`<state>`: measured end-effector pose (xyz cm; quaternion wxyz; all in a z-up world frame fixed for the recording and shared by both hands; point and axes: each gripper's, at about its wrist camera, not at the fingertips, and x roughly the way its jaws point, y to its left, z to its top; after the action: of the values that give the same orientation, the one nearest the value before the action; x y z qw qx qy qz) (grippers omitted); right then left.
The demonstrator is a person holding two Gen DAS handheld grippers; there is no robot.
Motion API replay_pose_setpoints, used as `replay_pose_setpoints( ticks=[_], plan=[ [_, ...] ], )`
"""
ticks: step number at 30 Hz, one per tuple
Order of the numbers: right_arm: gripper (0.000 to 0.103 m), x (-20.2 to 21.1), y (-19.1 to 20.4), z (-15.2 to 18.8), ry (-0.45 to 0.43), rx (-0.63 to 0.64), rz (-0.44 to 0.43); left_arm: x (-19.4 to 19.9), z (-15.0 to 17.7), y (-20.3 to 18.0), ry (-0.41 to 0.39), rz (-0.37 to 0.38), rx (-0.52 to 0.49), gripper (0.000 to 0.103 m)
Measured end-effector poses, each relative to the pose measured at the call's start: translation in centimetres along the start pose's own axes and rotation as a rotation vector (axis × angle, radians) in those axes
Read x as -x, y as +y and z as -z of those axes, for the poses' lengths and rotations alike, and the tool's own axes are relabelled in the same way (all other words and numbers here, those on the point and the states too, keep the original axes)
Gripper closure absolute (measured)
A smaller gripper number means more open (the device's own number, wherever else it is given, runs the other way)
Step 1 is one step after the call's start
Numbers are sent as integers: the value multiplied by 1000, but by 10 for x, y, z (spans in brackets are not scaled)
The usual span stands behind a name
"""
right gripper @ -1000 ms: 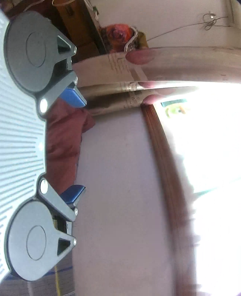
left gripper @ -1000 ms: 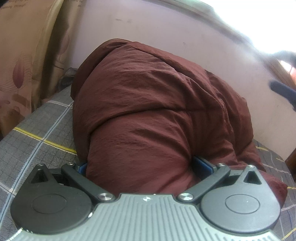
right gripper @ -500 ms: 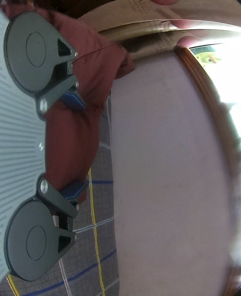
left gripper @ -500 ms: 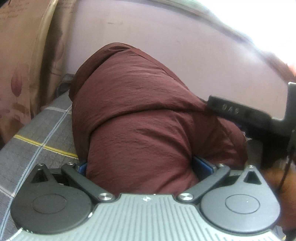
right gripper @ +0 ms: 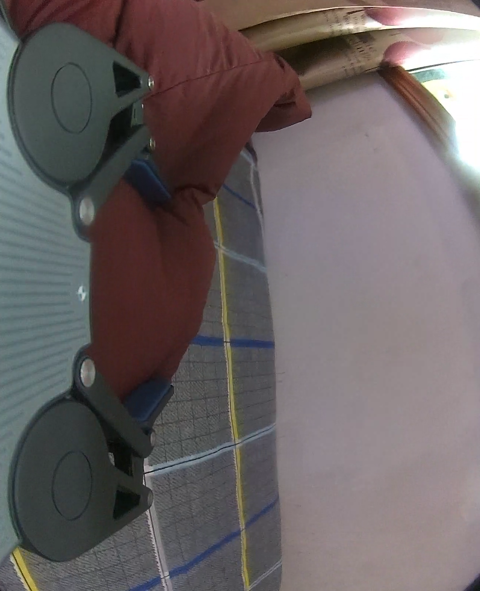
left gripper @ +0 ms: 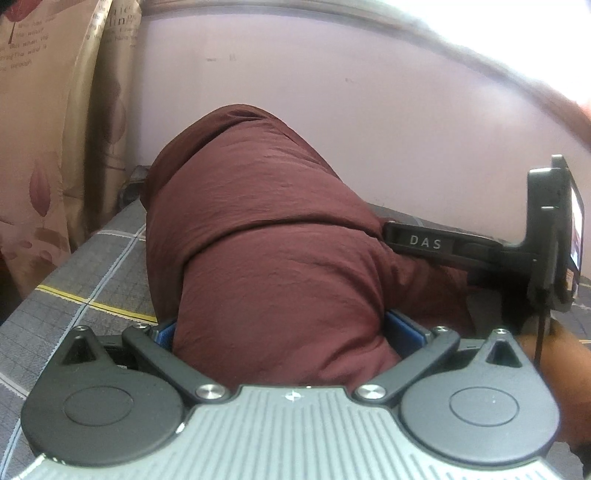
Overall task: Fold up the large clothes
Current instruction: 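Open the right gripper and pull it back while the left gripper holds the bundle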
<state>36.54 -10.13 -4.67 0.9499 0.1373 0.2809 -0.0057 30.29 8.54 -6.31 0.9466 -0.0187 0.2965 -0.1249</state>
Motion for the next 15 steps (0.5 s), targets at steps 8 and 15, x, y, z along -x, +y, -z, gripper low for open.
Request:
replay_pose_setpoints(
  ticks=[8,15],
  plan=[
    [0,10,-3,1,-14,-33,1,4,-1,6,-13,23,18,0],
    [0,37,-18,10,-24,-94,-7,19,1,10,-41,41,44,0]
  ],
)
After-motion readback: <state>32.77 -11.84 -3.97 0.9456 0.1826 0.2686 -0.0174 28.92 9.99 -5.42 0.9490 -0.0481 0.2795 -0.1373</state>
